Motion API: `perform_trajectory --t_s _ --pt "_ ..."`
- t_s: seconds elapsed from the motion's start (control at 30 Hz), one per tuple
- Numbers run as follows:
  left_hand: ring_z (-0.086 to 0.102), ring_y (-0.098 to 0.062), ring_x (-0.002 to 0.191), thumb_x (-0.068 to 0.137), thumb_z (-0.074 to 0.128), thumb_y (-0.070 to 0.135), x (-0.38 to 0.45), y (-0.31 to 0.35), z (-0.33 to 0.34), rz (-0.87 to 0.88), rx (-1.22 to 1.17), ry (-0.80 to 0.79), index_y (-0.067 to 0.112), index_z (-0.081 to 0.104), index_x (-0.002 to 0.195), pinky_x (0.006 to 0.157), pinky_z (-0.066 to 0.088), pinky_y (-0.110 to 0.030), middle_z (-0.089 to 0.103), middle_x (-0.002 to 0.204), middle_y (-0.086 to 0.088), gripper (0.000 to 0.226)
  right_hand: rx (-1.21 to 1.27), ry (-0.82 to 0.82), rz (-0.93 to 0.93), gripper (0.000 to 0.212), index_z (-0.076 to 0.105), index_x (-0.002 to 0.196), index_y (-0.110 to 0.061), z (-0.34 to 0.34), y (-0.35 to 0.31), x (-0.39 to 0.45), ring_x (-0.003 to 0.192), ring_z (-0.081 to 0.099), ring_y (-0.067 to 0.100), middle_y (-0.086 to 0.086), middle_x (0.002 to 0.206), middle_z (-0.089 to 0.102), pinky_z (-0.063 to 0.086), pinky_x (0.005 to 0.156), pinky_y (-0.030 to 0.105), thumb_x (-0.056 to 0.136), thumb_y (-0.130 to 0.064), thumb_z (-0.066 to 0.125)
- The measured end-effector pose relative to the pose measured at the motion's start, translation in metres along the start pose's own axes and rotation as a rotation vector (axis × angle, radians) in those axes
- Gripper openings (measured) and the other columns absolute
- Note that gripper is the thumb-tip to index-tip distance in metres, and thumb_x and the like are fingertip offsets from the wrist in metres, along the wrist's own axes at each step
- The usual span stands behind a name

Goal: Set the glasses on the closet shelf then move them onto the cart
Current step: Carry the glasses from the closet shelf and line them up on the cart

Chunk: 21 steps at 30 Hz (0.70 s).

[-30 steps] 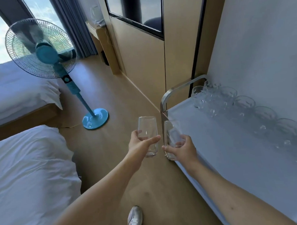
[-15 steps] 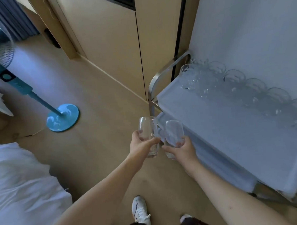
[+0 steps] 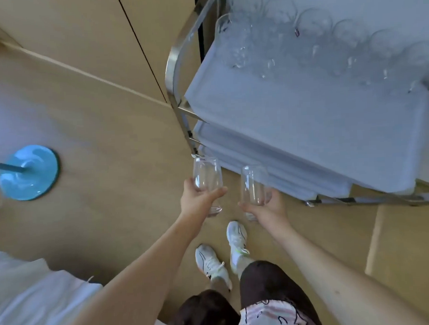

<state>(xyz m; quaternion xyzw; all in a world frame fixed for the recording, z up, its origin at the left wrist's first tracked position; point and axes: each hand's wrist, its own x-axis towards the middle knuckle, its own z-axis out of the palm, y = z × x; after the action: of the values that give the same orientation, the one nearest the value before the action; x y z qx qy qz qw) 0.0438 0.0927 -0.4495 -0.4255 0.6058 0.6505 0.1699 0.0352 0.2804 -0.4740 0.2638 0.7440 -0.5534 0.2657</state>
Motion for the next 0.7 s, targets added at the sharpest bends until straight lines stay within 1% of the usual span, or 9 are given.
perform_trajectory --t_s 0.07,0.1,0.2,0.27,0.33,0.47,0.57,0.63,0.7 --pt "0.072 -0.022 0.096 0.065 0.096 0.028 0.012 0.000 0.007 0.008 0.051 -0.019 0.028 0.048 0.131 0.058 0.059 -0.032 0.060 0.117 0.000 0.082 0.005 0.009 0.033 0.077 0.055 0.123 -0.022 0.001 0.007 0.015 0.090 0.069 0.012 -0.002 0.104 0.068 0.063 0.074 0.041 0.059 -0.023 0.098" --pt "0.071 -0.019 0.097 0.064 0.096 0.028 0.017 0.001 0.010 0.010 0.074 -0.024 0.031 0.047 0.134 0.058 0.059 -0.033 0.059 0.117 0.002 0.085 0.004 0.009 0.048 0.077 0.056 0.122 -0.026 0.001 0.009 0.021 0.092 0.070 0.013 -0.004 0.105 0.069 0.062 0.079 0.045 0.057 -0.025 0.098" --pt "0.069 -0.018 0.100 0.063 0.097 0.029 0.033 0.004 0.022 -0.007 0.117 -0.015 0.035 0.046 0.136 0.061 0.063 -0.039 0.056 0.118 0.002 0.089 0.018 -0.003 0.086 0.079 0.053 0.120 -0.034 0.002 0.011 0.039 0.095 0.071 0.017 -0.002 0.107 0.069 0.061 0.084 0.046 0.057 -0.027 0.098" --pt "0.068 -0.019 0.101 0.064 0.096 0.029 0.045 0.005 0.031 -0.041 0.141 -0.008 0.034 0.045 0.135 0.064 0.064 -0.042 0.055 0.120 0.002 0.088 0.042 0.003 0.112 0.077 0.054 0.121 -0.030 0.001 0.012 0.052 0.094 0.071 0.019 -0.001 0.104 0.068 0.061 0.085 0.047 0.058 -0.026 0.098" --pt "0.067 -0.021 0.104 0.065 0.096 0.029 0.059 0.007 0.039 -0.063 0.162 -0.016 0.031 0.044 0.136 0.062 0.064 -0.041 0.054 0.122 0.002 0.089 0.078 0.011 0.130 0.072 0.055 0.120 -0.024 0.000 0.010 0.064 0.091 0.070 0.018 -0.001 0.100 0.066 0.061 0.084 0.047 0.061 -0.020 0.097" --pt "0.067 -0.024 0.106 0.066 0.096 0.030 0.087 0.010 0.056 -0.084 0.201 -0.042 0.029 0.041 0.139 0.060 0.062 -0.036 0.052 0.123 0.003 0.092 0.109 0.033 0.157 0.059 0.055 0.103 -0.027 0.001 0.018 0.092 0.087 0.070 0.018 -0.001 0.097 0.065 0.062 0.080 0.048 0.062 -0.017 0.096" --pt "0.072 -0.029 0.093 0.067 0.095 0.025 0.109 0.003 0.066 -0.080 0.181 -0.070 0.031 0.044 0.127 0.059 0.060 -0.033 0.053 0.123 -0.001 0.079 0.136 0.052 0.181 0.064 0.057 0.109 -0.022 0.002 0.031 0.115 0.088 0.073 0.023 0.004 0.098 0.067 0.063 0.074 0.047 0.059 -0.017 0.097" --pt "0.073 -0.030 0.086 0.068 0.095 0.024 0.121 -0.002 0.066 -0.076 0.166 -0.077 0.028 0.047 0.128 0.060 0.059 -0.034 0.053 0.124 -0.003 0.077 0.161 0.057 0.187 0.068 0.057 0.113 -0.020 0.003 0.037 0.127 0.088 0.073 0.023 0.006 0.102 0.067 0.063 0.069 0.042 0.058 -0.018 0.097" --pt "0.073 -0.028 0.085 0.068 0.094 0.025 0.132 -0.009 0.069 -0.068 0.186 -0.089 0.025 0.047 0.129 0.061 0.060 -0.036 0.054 0.124 -0.003 0.077 0.206 0.068 0.193 0.069 0.055 0.114 -0.019 0.003 0.045 0.135 0.089 0.073 0.022 0.009 0.108 0.066 0.061 0.062 0.034 0.059 -0.018 0.097"
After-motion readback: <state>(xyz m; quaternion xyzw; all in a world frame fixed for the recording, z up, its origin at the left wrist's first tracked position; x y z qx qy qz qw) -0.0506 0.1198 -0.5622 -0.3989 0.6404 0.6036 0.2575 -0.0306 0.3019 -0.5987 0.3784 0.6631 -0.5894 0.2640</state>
